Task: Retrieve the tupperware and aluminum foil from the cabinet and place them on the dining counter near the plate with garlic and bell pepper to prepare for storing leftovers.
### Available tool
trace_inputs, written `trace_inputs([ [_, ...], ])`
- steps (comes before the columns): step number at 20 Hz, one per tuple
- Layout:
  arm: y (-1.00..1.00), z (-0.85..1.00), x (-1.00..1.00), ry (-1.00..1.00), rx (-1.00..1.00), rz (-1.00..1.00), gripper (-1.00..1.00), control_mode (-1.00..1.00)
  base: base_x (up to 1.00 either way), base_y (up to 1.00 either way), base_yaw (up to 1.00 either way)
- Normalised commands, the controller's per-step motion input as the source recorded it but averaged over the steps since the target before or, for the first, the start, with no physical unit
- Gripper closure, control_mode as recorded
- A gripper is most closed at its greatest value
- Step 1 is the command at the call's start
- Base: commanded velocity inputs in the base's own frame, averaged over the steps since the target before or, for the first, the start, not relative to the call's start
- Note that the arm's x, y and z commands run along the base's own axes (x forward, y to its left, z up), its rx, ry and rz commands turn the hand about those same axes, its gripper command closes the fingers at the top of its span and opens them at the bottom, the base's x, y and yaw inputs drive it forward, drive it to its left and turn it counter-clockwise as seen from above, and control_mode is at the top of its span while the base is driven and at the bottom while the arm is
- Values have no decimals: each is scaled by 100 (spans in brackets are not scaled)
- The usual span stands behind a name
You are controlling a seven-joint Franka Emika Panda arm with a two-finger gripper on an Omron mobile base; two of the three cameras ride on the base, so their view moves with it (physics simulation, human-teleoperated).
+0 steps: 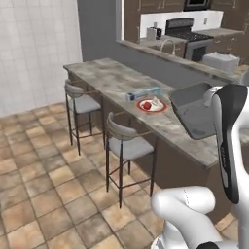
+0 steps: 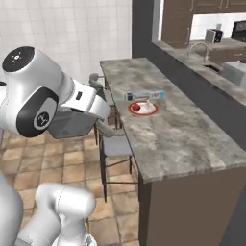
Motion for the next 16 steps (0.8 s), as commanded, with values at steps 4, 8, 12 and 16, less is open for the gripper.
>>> trace_inputs([
  [4,0,0,0,0,0,0,100,100,57,78,-60],
  [8,0,0,0,0,0,0,100,100,56,84,-58],
  [12,0,0,0,0,0,0,100,100,50,87,-57],
  [16,0,0,0,0,0,0,100,100,47,89,-55],
])
